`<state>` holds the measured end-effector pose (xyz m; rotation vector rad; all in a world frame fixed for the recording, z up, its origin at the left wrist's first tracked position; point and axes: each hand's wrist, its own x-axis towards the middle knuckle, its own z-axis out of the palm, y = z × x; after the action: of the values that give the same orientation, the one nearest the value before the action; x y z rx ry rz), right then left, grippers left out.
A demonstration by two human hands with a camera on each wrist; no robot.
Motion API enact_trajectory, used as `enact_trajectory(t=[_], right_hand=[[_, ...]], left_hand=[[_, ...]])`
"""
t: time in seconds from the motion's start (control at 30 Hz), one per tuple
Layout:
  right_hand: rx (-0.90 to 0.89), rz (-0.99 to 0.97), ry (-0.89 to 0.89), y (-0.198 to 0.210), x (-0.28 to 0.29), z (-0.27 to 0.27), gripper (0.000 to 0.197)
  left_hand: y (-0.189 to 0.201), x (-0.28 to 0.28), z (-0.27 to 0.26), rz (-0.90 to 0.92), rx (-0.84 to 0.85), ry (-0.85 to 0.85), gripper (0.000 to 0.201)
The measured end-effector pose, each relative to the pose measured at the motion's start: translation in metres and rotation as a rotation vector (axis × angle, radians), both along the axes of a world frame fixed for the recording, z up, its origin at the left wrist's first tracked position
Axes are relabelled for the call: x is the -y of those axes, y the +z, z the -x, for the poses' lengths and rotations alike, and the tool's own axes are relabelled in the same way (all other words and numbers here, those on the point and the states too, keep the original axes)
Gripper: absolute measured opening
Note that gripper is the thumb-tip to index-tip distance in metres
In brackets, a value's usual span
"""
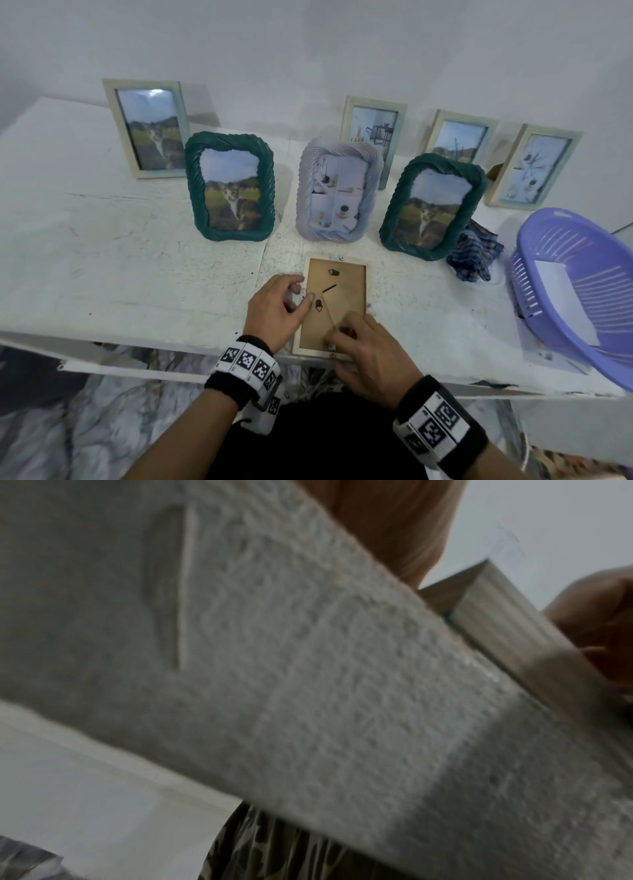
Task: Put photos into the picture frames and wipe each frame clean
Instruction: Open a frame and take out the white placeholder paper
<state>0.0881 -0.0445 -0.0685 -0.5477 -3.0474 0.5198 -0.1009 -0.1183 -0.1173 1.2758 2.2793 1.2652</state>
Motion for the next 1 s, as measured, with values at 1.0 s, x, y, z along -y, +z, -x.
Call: enact_trajectory(t=[1.0], right_hand=[[0.088,-0.276,-0.39,0.005,-0.007,0.035,0.034]], left_hand=[[0.002,0.008,0.005,-0.08,0.058,-0.114,0.022]])
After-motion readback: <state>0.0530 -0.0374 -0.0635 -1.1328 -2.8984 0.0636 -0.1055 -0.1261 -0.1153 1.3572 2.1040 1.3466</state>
